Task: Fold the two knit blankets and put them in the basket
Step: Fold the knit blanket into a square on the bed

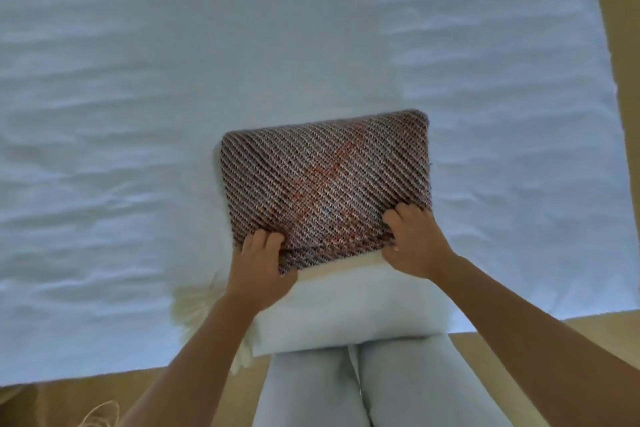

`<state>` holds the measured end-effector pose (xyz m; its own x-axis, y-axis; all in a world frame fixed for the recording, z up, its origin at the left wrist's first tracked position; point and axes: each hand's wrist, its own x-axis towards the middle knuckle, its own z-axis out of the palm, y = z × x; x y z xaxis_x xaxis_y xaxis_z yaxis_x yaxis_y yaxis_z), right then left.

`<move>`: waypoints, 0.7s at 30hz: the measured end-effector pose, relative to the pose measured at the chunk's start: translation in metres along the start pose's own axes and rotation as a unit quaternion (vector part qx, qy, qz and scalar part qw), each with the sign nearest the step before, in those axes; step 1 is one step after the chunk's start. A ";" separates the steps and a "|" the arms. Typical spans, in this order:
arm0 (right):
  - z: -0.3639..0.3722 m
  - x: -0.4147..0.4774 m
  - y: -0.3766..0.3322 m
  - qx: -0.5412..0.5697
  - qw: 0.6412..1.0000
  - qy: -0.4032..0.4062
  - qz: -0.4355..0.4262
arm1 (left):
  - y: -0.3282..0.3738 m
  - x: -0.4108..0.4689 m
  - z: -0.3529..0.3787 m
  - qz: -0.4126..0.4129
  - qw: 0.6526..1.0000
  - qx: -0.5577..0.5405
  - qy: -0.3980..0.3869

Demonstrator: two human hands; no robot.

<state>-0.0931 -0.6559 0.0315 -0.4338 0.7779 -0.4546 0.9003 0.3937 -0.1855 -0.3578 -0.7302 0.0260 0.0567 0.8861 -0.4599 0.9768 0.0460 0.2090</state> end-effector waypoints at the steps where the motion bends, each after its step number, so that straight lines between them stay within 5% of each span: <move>1: 0.003 -0.002 0.000 0.007 1.000 0.030 -0.007 | 0.001 0.000 0.000 0.006 1.000 -0.007 0.025; 9: 0.018 0.017 -0.033 -0.062 0.993 0.051 -0.090 | -0.003 0.020 0.002 -0.036 0.995 0.061 0.069; 16: 0.000 0.030 -0.037 -0.005 0.989 0.044 -0.144 | 0.005 -0.005 -0.016 0.072 0.992 0.000 0.107; 21: 0.020 0.008 -0.038 -0.024 0.985 0.028 -0.171 | -0.001 -0.020 0.013 0.044 0.995 0.051 0.068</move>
<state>-0.1304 -0.6744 0.0174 -0.7136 0.6211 -0.3239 0.6993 0.6588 -0.2774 -0.3576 -0.7546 0.0236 0.1211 0.9390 -0.3219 0.9855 -0.0750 0.1521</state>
